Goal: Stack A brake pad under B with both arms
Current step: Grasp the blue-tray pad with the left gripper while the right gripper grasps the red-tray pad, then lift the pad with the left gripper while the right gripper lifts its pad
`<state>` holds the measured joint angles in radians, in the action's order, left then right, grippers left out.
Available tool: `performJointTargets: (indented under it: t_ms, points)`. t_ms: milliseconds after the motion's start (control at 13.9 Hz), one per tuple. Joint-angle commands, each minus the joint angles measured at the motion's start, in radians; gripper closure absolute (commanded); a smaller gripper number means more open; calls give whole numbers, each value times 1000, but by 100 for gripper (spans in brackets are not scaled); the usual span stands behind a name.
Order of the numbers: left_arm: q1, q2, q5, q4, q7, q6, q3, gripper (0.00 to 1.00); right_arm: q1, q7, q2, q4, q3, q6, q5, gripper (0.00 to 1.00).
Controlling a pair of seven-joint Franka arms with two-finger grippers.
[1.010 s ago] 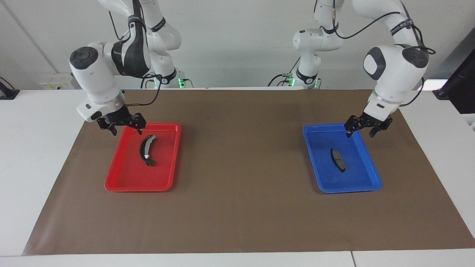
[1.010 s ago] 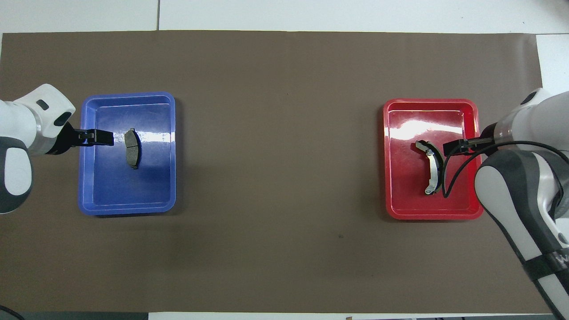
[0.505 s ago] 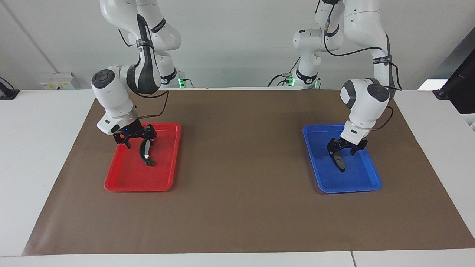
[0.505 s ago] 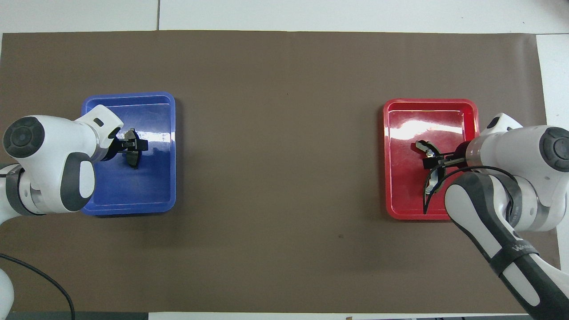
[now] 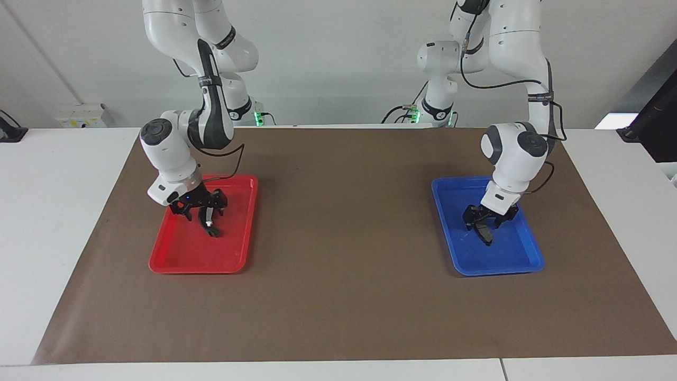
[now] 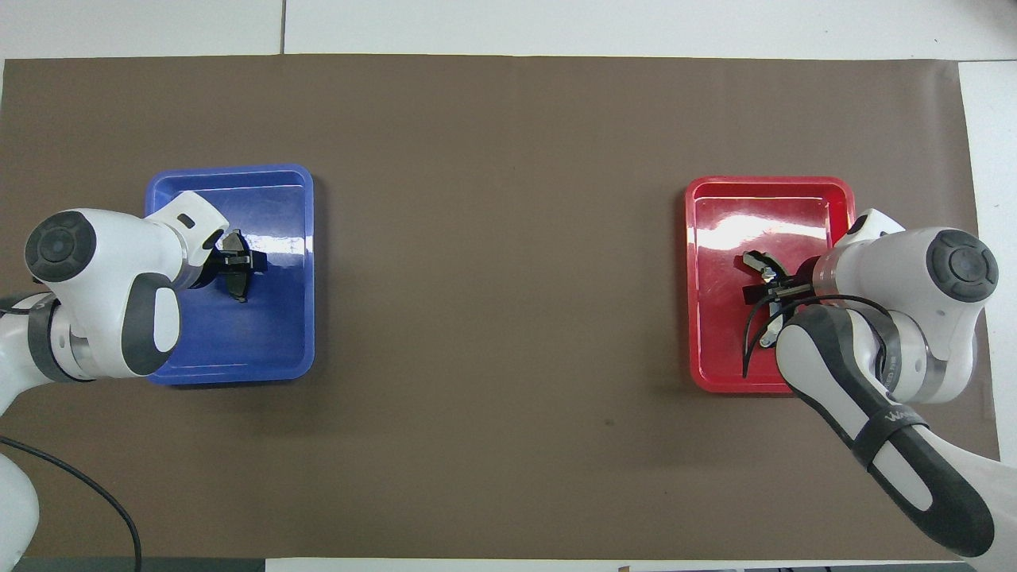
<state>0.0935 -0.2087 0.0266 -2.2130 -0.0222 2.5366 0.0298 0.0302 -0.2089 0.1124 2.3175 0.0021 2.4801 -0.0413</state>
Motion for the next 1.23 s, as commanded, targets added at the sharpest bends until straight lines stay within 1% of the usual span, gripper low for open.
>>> performJointTargets:
  t_ms: [0,72,216,361,433,505,577,649,722,794,938,1010,1155]
  points:
    - [6,23,3,-28,-12,-21,7,99,10,-43,-10,6,4,-9,-23,0]
    - [8,31,3,-19,-5,-56,7,99,16,-44,-13,17,4,-23,-23,0]
    - [8,77,3,-8,-8,-97,7,99,17,-73,-16,19,2,-30,-23,1]
    - [9,116,3,45,-12,-203,4,99,17,-95,-16,25,2,-29,-23,10]
    - [11,126,3,83,-13,-246,-4,99,17,-92,-16,26,2,-27,-25,12]
    - [47,123,3,126,-27,-290,-2,99,19,-93,-17,28,1,-29,-23,18]
    - [84,115,3,142,-66,-282,-2,99,17,-99,-19,33,1,-30,-23,23]
    - [124,109,3,141,-94,-256,-4,99,17,-103,-20,37,2,-30,-23,34]
    - [187,100,3,144,-131,-243,-2,99,16,-112,-22,37,2,-32,-20,62]
    - [227,75,3,159,-189,-231,-2,99,8,-107,-22,36,1,-39,-19,100]
    - [335,22,3,196,-287,-172,-2,99,8,-103,-19,13,1,-70,-17,100]
    - [379,8,3,217,-342,-167,-2,99,10,-83,-16,-3,1,-87,-17,100]
    - [480,-99,-17,310,-492,-173,1,99,10,33,-13,-53,1,-154,-17,100]
